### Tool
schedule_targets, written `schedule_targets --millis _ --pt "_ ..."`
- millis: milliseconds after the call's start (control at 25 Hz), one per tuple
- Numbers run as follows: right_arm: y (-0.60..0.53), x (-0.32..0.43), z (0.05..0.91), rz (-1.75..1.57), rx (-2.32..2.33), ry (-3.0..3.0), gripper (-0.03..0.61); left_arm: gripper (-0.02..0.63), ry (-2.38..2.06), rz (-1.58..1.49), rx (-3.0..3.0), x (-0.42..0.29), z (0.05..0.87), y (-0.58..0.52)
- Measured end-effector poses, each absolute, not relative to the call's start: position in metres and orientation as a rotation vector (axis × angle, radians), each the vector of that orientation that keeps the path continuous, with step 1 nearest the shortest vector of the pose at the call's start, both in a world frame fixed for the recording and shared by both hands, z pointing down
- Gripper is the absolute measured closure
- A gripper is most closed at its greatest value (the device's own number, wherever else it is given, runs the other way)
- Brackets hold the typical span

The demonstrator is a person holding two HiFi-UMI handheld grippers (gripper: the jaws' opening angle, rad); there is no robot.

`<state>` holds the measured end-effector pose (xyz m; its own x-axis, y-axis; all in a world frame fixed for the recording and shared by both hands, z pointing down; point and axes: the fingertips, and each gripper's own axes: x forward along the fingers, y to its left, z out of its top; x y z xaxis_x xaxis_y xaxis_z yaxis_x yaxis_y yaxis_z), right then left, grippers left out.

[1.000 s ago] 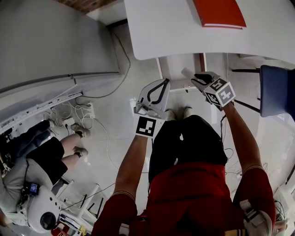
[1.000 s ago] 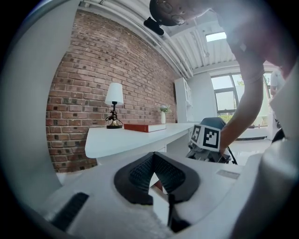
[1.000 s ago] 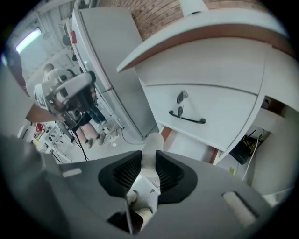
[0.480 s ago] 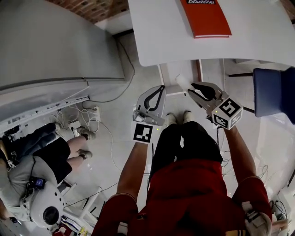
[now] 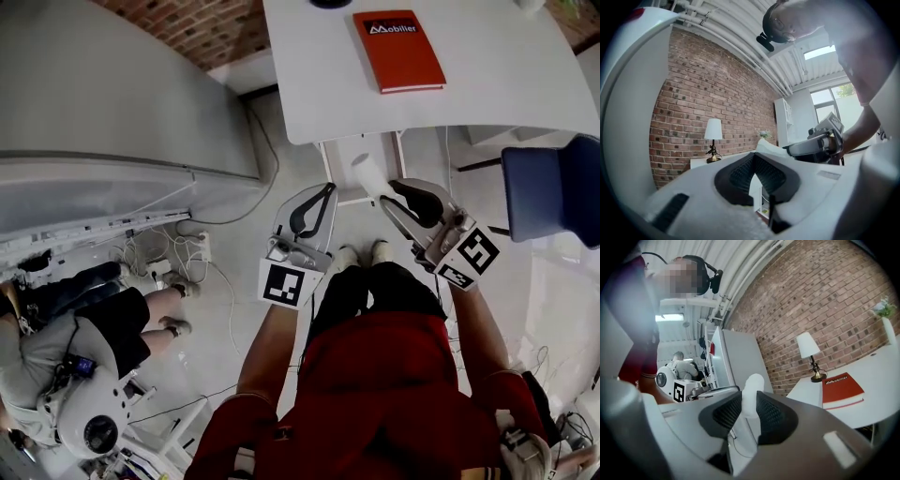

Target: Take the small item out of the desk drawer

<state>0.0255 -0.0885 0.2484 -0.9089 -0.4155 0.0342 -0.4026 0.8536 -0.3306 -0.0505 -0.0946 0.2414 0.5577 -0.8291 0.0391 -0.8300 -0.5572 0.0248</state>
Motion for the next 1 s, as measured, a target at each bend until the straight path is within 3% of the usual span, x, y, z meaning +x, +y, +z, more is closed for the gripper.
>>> schedule_targets --millis 600,1000 --pt "-0.03 0.062 0.152 -0.327 -0.601 2.823 0.468 0.608 -1.471 -0.129 2.825 -0.021 0.15 -0.047" --pt "-0.017 0.081 0.166 -0.292 -0.611 2.794 0.469 0.608 -1.465 -0.098 2.873 -0.007 0.165 -0.038"
